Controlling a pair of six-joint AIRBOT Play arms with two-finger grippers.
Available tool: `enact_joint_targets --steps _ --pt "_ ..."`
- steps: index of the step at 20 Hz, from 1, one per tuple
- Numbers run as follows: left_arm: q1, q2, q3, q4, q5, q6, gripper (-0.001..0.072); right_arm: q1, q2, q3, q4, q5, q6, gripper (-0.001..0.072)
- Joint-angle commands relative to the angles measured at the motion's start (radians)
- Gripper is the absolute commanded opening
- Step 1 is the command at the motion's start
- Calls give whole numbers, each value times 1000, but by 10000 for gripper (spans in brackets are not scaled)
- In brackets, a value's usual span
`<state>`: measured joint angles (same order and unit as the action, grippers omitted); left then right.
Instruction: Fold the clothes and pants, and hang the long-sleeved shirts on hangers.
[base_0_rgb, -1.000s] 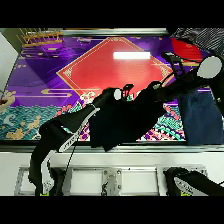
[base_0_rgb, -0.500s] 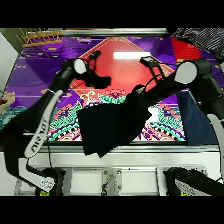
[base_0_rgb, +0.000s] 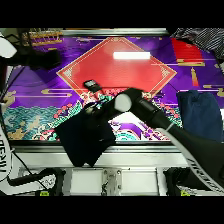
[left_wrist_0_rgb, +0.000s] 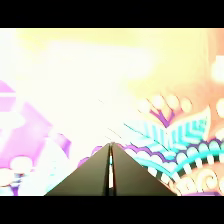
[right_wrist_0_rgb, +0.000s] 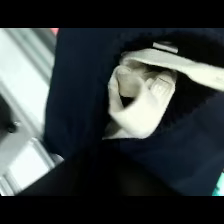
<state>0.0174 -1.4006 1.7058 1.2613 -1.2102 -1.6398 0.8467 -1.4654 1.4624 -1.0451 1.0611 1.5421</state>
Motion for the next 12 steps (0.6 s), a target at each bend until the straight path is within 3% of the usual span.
enact_joint_targets --steps 1,2,6,9,12 --pt "90 72 1 4 -14 10 6 169 -114 1 133 -253 -130 496" --pt "102 84 0 5 -17 17 6 186 -126 1 181 -268 -212 607" --pt "141 215 -166 4 79 31 6 135 -97 -8 77 -159 -248 609" --pt "157 328 -356 3 102 32 6 -19 -103 -40 -42 -33 -248 612" --pt "156 415 -522 -3 108 38 6 -199 -172 -56 -25 26 -249 613"
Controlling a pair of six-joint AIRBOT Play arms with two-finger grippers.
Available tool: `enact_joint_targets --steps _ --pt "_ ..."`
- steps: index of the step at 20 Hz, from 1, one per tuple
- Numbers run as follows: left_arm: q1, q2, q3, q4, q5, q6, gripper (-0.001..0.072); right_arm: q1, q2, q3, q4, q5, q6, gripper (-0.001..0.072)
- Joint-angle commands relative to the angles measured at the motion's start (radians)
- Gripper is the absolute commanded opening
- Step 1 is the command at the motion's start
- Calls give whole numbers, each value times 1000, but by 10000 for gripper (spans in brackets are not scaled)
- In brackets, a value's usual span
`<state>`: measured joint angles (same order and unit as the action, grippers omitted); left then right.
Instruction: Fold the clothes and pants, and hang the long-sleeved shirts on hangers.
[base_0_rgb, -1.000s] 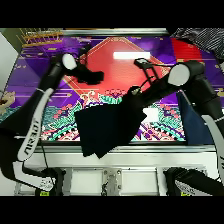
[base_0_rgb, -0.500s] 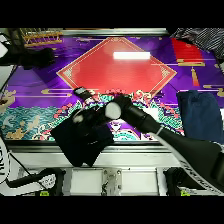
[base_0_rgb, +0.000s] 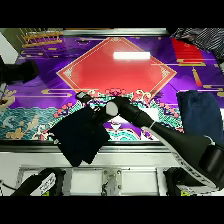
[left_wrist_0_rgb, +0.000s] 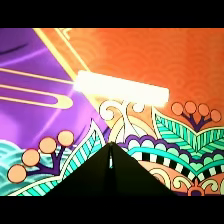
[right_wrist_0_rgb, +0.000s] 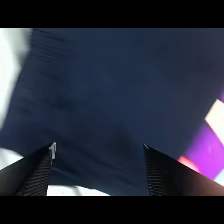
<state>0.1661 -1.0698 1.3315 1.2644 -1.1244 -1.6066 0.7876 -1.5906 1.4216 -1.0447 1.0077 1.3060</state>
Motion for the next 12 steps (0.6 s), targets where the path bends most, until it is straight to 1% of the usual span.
enact_joint_targets --steps 1,2,4,8,10,12 --pt "7 108 -190 -7 29 5 6 -185 -81 -16 -3 85 -13 613" --pt "7 129 -227 -8 37 4 6 -222 -122 -16 40 87 -14 612" --pt "7 167 -297 -10 58 4 6 -256 -205 -15 161 93 -64 612" --pt "7 218 -381 -10 69 3 6 -214 -315 -11 397 87 -167 612" --pt "7 223 -393 -11 79 2 6 -169 -340 3 445 58 -170 611" --pt "7 223 -393 -39 84 2 6 -112 -346 17 449 17 -170 604"
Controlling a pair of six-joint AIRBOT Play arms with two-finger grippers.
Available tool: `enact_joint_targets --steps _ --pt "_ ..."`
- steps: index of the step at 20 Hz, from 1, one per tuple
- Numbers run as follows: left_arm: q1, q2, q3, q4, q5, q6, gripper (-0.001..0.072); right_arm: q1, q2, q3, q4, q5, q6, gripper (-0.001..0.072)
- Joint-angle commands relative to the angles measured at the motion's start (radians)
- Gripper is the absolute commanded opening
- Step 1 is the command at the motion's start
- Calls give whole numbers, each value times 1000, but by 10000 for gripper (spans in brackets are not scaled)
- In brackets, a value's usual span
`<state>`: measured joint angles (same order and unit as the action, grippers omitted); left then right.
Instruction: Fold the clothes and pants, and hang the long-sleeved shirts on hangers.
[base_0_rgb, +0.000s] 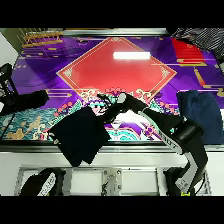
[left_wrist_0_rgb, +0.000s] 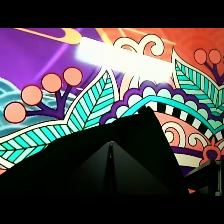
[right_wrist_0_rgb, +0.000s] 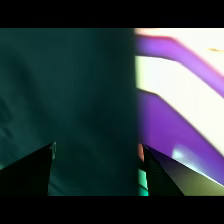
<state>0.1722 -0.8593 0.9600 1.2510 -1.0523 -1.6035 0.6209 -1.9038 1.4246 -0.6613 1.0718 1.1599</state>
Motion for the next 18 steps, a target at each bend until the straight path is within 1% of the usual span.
enact_joint_targets --steps 1,2,3,5,6,7,8,9,11,12,15,18 --pt "1 10 -21 -54 25 -1 6 81 -33 23 69 -63 -24 516" --pt "0 7 -21 -80 38 -1 6 108 -33 32 72 -82 -24 340" --pt "-7 5 -21 -103 50 -1 6 129 -33 42 72 -100 -25 220" --pt "-54 -13 -21 -103 57 -2 6 148 -32 66 71 -103 -58 19" --pt "-90 -25 -21 -103 57 -2 6 140 -24 78 59 -89 -56 18" --pt "-137 -41 -21 -101 59 -2 6 120 -3 84 6 -70 -40 17" --pt "-186 -57 -21 -100 61 -2 6 89 30 84 -84 -60 6 17" --pt "-237 -78 -21 -100 67 -2 7 42 74 84 -222 -47 77 17" --pt "-387 -146 -21 -100 89 -1 6 -168 228 84 -640 31 293 18" --pt "-459 -190 -21 -99 116 -1 6 -332 313 84 -736 75 351 18" --pt "-533 -257 -21 -100 127 -2 6 -616 426 76 -739 95 377 17" --pt "-570 -302 -21 -100 128 -2 6 -869 500 76 -738 52 415 17"
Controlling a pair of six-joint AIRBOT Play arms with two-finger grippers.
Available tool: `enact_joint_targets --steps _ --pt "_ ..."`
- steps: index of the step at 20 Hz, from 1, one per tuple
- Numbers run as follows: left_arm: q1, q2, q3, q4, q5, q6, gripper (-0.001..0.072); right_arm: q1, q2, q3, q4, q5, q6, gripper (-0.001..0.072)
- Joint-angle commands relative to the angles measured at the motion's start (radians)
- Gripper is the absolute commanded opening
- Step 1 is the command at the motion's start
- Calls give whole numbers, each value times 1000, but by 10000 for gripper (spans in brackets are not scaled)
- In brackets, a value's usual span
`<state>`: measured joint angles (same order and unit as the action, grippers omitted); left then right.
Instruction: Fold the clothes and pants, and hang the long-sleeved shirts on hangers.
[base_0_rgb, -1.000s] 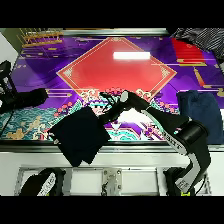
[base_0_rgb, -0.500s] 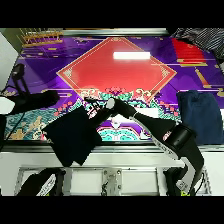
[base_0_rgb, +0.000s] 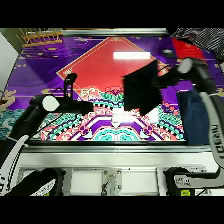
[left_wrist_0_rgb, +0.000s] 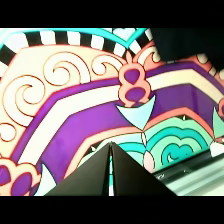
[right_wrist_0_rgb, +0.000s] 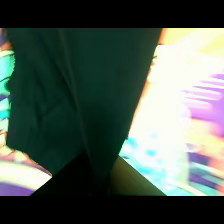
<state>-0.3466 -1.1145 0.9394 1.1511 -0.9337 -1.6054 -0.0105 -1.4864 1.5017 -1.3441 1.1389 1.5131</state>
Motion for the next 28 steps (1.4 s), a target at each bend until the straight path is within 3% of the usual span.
enact_joint_targets --steps 1,7,11,16,17,18,20,23,25,28 --pt "-55 -56 0 0 10 1 6 -309 100 -2 -55 -27 71 17" --pt "-53 -64 0 0 19 0 6 -642 238 -71 -73 34 111 17" --pt "-53 -63 0 0 12 1 6 -642 336 -371 -209 32 198 17" --pt "-53 -63 0 1 11 1 6 -642 390 -565 -272 3 215 21" --pt "-53 -63 0 1 10 2 6 -642 391 -615 -272 63 215 282" --pt "-53 -63 0 2 10 2 6 -642 474 -612 -314 117 178 717" --pt "-53 -63 -1 1 10 1 6 -633 678 -612 -283 57 145 717" --pt "-53 -64 0 1 11 1 6 -549 785 -613 -57 27 31 717" --pt "-53 -64 0 1 11 1 6 -441 776 -613 116 26 -30 717" --pt "-53 -64 0 0 11 1 6 -338 758 -613 145 28 -29 715"
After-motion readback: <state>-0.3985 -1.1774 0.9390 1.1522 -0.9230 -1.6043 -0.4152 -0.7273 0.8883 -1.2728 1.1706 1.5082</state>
